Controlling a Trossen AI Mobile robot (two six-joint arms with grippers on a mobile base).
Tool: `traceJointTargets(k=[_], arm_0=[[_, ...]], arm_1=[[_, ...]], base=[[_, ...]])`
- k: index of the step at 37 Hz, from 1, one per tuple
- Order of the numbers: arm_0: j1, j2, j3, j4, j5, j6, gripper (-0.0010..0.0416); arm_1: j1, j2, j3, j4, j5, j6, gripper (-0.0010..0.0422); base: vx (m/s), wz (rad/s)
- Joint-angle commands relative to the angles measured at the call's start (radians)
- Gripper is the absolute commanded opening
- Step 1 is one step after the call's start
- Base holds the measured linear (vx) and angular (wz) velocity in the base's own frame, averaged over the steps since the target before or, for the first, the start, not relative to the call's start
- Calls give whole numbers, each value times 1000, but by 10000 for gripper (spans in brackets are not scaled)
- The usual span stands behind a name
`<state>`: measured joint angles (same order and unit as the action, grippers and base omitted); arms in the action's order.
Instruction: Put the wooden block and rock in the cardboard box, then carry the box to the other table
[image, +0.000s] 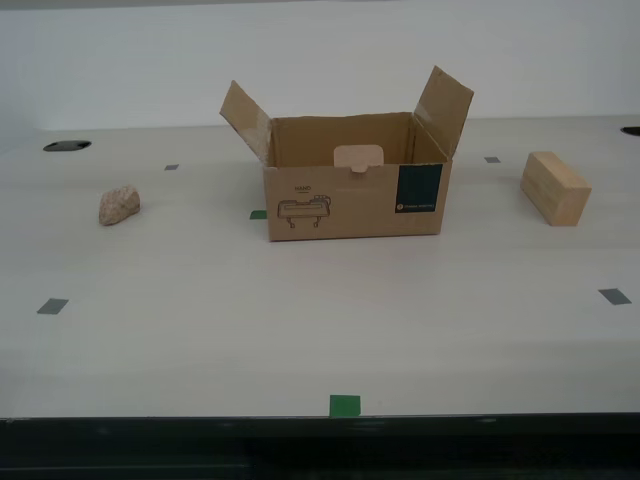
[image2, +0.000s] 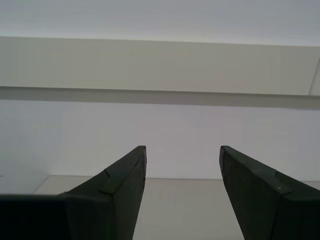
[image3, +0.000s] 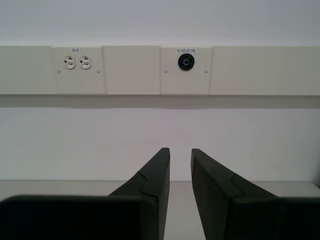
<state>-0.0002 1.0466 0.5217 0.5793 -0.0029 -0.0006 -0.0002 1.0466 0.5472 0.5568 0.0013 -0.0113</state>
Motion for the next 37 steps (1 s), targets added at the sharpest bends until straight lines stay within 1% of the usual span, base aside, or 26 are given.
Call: traceJointTargets(k=[1,5,10,17,19,20,23,28,32,37], arm_0=[[0,-2,2,4,0,1,116],[0,-6,2,4,0,1,174],[0,-11,2,3,0,2,259],[0,-11,2,3,0,2,376],[0,-11,2,3,0,2,405],[0,-11,2,3,0,2,410],[0,-11,2,3,0,2,381],[0,-11,2,3,0,2,355],[0,-11,2,3,0,2,355],[0,-11,2,3,0,2,368]], arm_1=[[0,0,1,5,-2,0,223],[0,0,1,5,-3,0,254],[0,0,1,5,-7,0,294],[0,0,1,4,-83,-1,355],[0,0,1,4,-92,-1,373],[0,0,1,4,-92,-1,381],[0,0,1,3,-92,-7,406],[0,0,1,3,-92,-7,386],[0,0,1,3,-92,-7,390],[0,0,1,2,-91,-7,402]], base=[[0,0],[0,0],[0,0],[0,0],[0,0],[0,0],[0,0],[0,0],[0,0],[0,0]])
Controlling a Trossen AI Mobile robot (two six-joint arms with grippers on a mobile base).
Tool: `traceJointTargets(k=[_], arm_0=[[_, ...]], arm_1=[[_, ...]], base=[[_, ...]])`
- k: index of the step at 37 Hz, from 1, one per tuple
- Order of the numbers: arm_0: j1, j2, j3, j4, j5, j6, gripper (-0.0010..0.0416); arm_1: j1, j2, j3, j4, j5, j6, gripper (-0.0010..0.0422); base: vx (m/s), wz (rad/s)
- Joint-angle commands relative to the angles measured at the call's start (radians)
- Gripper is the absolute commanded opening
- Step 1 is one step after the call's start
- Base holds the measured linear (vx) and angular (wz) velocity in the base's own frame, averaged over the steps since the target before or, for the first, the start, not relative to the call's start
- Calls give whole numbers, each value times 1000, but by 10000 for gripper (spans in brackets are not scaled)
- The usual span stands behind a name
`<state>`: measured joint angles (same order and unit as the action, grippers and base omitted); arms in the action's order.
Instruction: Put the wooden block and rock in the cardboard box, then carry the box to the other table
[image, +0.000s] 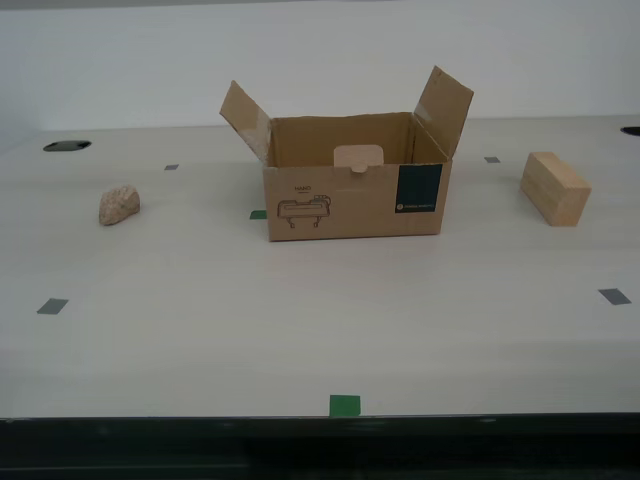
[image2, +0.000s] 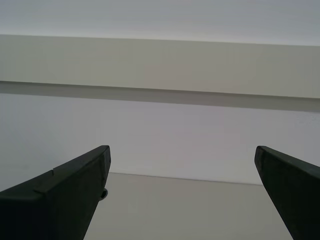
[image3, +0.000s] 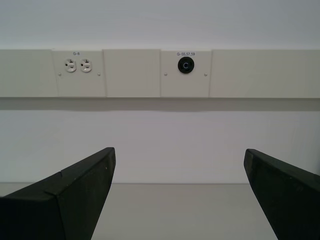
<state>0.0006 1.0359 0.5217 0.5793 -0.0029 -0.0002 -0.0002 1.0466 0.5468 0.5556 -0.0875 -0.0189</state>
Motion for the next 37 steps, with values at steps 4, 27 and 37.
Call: traceJointTargets(k=[4,27,37], arm_0=[[0,0,2,2,0,2,388],[0,-9,223,-441,0,2,399],[0,-9,403,-705,0,10,398]], arm_1=[[0,0,1,3,-3,1,396],[0,-6,48,-185,5,-24,396],[0,-5,251,-591,6,-79,396]], base=[[0,0],[0,0],[0,0]])
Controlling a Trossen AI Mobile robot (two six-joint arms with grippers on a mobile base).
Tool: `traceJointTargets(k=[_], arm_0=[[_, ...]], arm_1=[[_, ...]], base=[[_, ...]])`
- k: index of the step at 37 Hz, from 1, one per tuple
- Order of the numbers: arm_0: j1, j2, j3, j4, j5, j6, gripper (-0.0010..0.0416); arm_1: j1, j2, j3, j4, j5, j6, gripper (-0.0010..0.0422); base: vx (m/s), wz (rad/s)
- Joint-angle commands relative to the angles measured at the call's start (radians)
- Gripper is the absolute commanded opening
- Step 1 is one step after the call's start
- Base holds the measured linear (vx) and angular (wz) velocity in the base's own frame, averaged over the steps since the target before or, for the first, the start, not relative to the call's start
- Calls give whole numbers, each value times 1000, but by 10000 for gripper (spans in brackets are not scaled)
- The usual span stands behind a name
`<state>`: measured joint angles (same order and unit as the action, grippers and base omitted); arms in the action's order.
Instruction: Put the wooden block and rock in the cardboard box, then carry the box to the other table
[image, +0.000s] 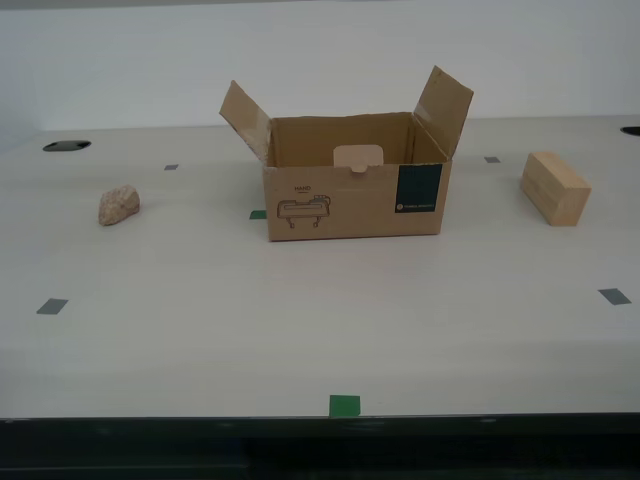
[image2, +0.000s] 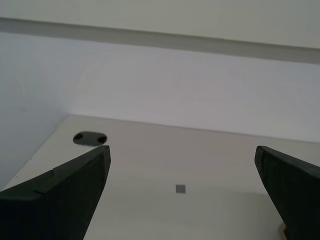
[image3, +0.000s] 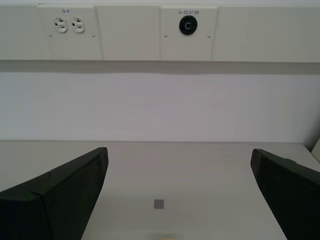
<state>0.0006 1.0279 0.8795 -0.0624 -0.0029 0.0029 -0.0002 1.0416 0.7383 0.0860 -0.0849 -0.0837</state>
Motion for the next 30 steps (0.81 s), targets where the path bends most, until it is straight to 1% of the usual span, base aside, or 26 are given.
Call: traceJointTargets(k=[1,9,15,17,19,21,24,30], arm_0=[[0,-1,63,-90,0,9,398],[0,0,193,-296,0,18,398],[0,0,274,-441,0,50,399],[0,0,298,-487,0,53,398],[0,1,320,-528,0,62,399],[0,7,343,-570,0,78,399],[0,18,385,-648,0,81,398],[0,60,451,-749,-1,83,399]], arm_1=[[0,0,82,-167,3,-14,396],[0,0,237,-441,3,-14,396],[0,1,332,-615,3,-14,396],[0,1,360,-669,4,-14,396],[0,1,385,-715,16,-13,396],[0,1,407,-757,45,-14,396],[0,1,438,-814,74,-14,396],[0,1,475,-875,75,-17,396]], base=[[0,0],[0,0],[0,0],[0,0],[0,0],[0,0],[0,0],[0,0]])
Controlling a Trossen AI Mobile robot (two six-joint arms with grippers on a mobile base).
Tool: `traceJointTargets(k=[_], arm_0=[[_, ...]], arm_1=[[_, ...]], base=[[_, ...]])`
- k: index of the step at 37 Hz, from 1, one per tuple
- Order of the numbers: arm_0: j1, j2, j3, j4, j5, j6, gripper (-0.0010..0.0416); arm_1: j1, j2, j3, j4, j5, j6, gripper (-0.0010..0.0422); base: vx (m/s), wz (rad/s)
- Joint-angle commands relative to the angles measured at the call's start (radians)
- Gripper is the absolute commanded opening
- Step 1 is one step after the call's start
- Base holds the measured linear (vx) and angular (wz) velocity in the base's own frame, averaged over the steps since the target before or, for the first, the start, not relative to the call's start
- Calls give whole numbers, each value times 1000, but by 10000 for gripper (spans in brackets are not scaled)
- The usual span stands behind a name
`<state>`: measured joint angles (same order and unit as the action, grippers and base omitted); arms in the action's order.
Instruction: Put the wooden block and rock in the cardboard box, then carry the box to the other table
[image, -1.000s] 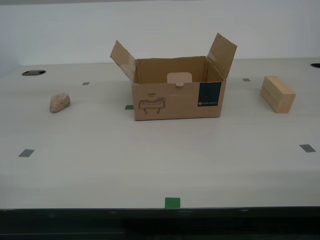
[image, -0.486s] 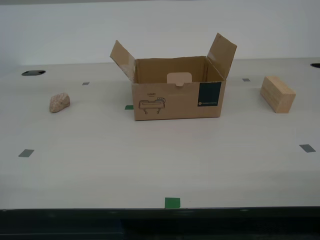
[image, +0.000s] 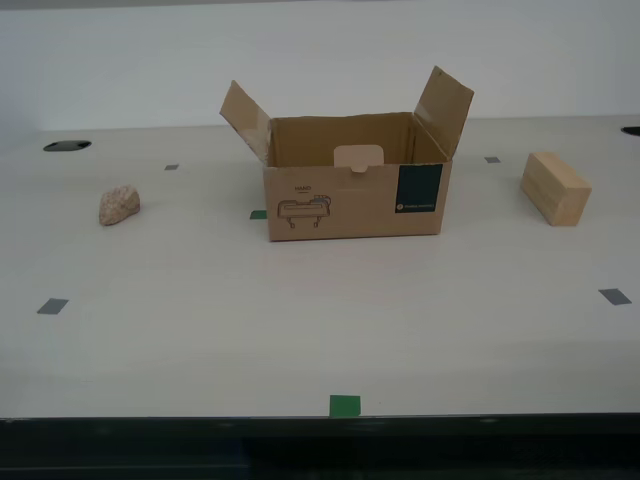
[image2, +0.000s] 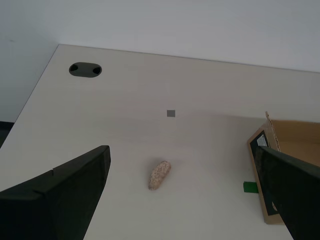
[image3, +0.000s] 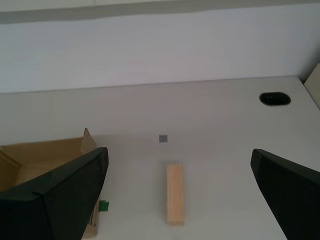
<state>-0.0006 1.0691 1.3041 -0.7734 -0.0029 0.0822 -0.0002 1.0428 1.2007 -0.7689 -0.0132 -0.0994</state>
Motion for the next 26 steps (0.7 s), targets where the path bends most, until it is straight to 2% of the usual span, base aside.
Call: traceJointTargets(k=[1,8,13,19,26], arm_0=[[1,29,35,-47,0,4,399],[1,97,100,-131,0,6,399],[1,169,186,-258,0,22,399],[1,258,299,-390,0,23,399],[1,350,406,-481,0,23,398]], arm_1=[[0,0,16,-24,3,-1,396],[-1,12,39,-100,3,0,396],[-1,49,82,-216,3,3,396],[-2,117,157,-351,3,6,396],[-2,192,215,-395,2,26,396]], base=[[0,0],[0,0],[0,0],[0,0],[0,0]])
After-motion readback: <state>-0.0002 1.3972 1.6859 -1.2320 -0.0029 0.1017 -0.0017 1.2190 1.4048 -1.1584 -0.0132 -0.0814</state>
